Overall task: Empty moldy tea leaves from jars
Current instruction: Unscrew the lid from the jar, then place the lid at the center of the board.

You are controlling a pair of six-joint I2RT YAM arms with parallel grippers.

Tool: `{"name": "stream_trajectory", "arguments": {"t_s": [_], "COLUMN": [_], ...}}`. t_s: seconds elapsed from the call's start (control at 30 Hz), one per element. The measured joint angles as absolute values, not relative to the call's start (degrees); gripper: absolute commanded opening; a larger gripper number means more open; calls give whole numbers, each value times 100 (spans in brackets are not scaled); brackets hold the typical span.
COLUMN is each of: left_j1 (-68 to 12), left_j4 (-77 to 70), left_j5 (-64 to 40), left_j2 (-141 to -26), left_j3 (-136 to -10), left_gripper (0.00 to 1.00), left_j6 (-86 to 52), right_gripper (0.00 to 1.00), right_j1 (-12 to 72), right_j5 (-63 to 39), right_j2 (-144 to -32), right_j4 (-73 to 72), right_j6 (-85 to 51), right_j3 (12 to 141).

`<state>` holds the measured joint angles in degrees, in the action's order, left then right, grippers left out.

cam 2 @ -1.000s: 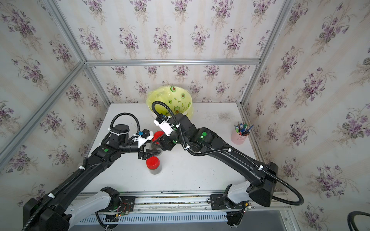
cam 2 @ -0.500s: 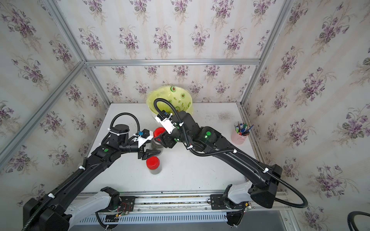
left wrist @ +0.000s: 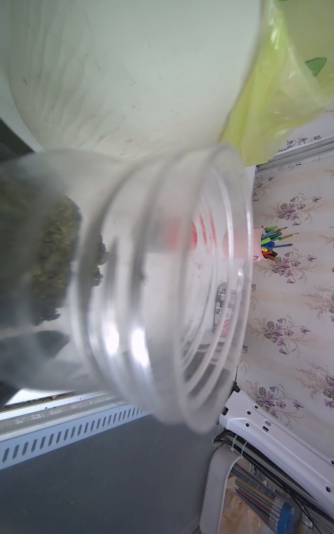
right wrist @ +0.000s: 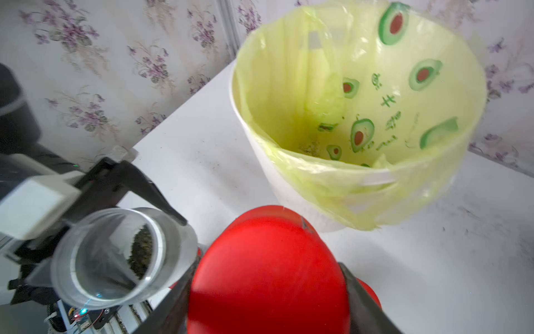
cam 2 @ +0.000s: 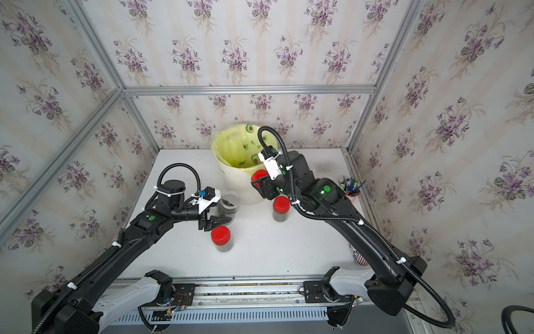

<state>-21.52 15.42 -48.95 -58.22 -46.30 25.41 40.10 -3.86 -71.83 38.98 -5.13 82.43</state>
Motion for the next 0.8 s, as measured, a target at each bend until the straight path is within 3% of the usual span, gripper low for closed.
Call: {"name": "stream_trajectory", "arguments": {"t_s": [0.3,0.8], "left_j1": [-2152,-2152], "left_j4": [1542,1546], "left_j5": [-4849,-4856], "left_j2": [-5782,-5752], "left_j3": [-4633,-4676], "left_gripper": [44,43], "left_j6": [2554,2554], "right_gripper": [56,57], "right_j1": [2665,1743], "right_j5": [-545,-856], "right_j2": [-7098,-7887], "right_j4": [3778,2547], "right_j6": [-897,-1317], "right_j3": [7317,6375]}}
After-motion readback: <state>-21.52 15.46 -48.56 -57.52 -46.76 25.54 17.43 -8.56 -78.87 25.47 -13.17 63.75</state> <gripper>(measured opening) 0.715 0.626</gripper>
